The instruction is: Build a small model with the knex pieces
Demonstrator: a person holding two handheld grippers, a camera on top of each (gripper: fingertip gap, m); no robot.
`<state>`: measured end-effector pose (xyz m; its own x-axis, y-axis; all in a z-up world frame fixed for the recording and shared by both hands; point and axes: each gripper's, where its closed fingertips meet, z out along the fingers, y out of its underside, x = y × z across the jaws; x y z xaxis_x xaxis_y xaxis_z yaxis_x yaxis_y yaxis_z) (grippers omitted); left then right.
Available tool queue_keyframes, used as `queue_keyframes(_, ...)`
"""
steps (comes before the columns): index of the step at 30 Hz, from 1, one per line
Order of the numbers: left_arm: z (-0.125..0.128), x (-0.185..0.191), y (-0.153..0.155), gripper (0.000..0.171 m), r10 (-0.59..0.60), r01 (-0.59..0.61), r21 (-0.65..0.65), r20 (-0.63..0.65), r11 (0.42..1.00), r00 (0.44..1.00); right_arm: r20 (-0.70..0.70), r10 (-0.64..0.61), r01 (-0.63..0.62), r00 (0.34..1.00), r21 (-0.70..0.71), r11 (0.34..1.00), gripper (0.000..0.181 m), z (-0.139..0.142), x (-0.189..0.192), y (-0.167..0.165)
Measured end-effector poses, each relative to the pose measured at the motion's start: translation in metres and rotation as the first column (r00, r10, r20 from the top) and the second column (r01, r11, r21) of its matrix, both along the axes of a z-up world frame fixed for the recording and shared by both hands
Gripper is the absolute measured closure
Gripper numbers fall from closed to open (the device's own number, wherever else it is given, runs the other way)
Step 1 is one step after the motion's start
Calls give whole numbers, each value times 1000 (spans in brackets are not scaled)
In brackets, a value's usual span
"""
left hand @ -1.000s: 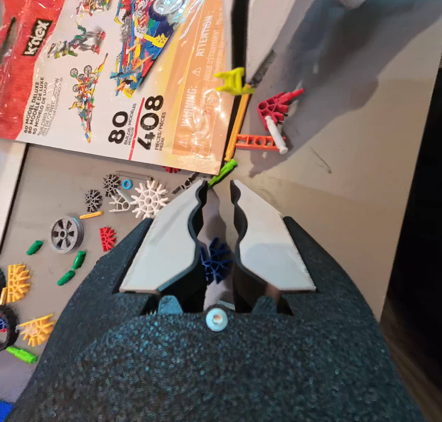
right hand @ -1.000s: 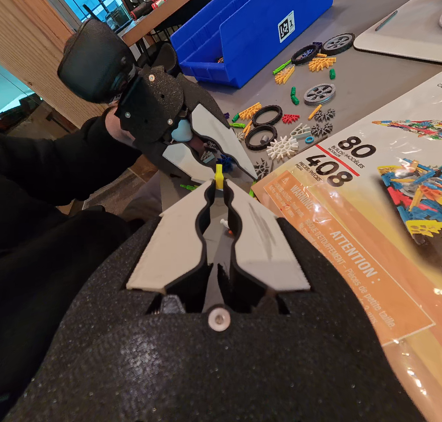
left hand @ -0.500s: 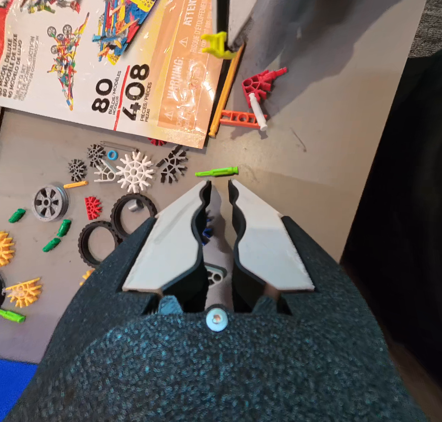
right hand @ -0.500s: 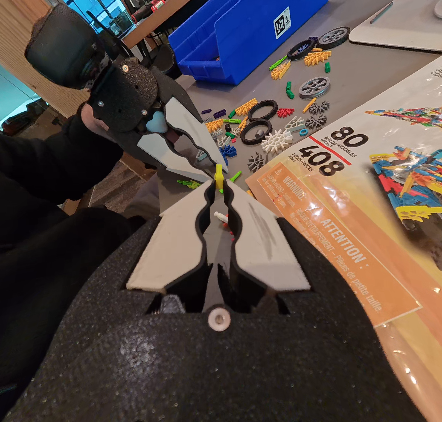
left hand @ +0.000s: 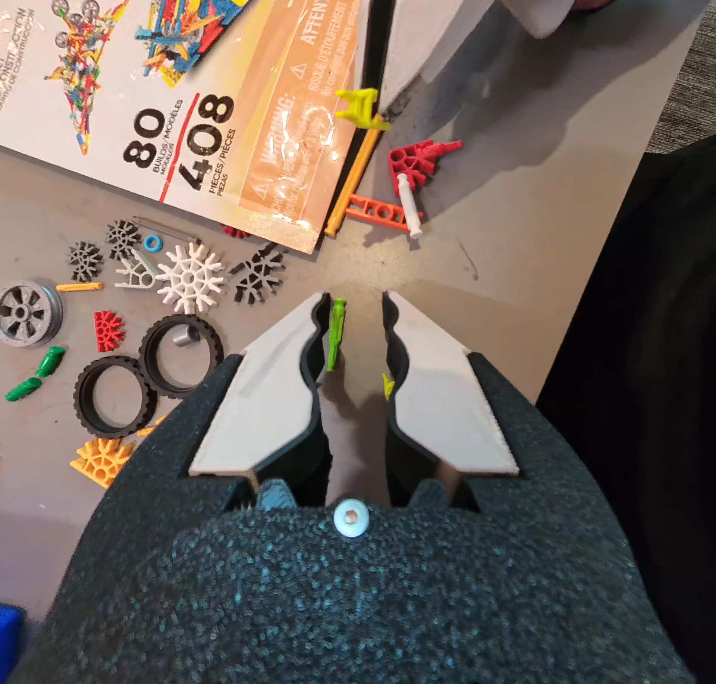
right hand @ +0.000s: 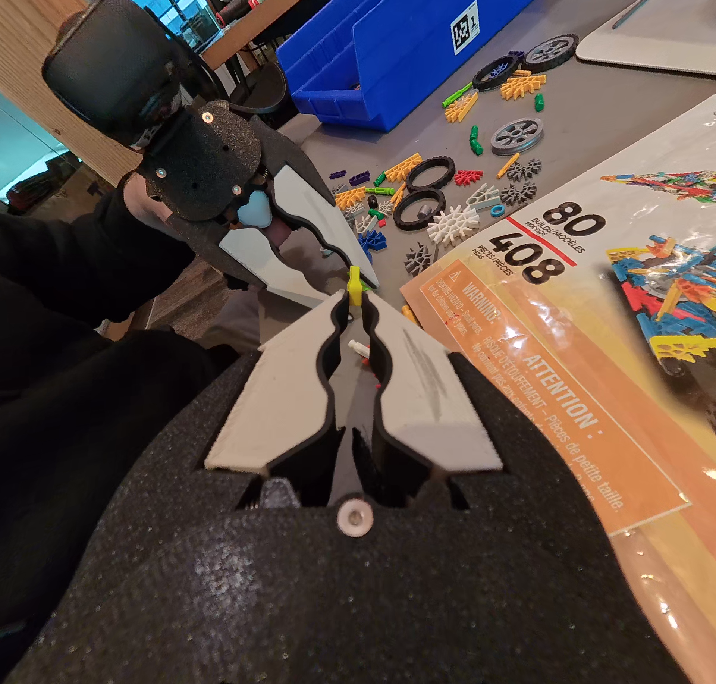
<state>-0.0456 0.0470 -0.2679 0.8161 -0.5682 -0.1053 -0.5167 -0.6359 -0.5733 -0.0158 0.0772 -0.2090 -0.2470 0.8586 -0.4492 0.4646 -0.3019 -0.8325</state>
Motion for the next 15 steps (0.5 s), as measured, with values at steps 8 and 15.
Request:
queue_keyframes(8, -1, -24, -11, 149, 0, -3, -51, -65, 999, 998, 3, 11, -11, 1000, 4, 1000, 177, -1, -1, 0)
queue_keyframes(15, -2, -20, -14, 163, -3, -2, -69, -71, 998, 997, 0, 11, -11, 1000, 1, 1000, 177, -1, -1, 0)
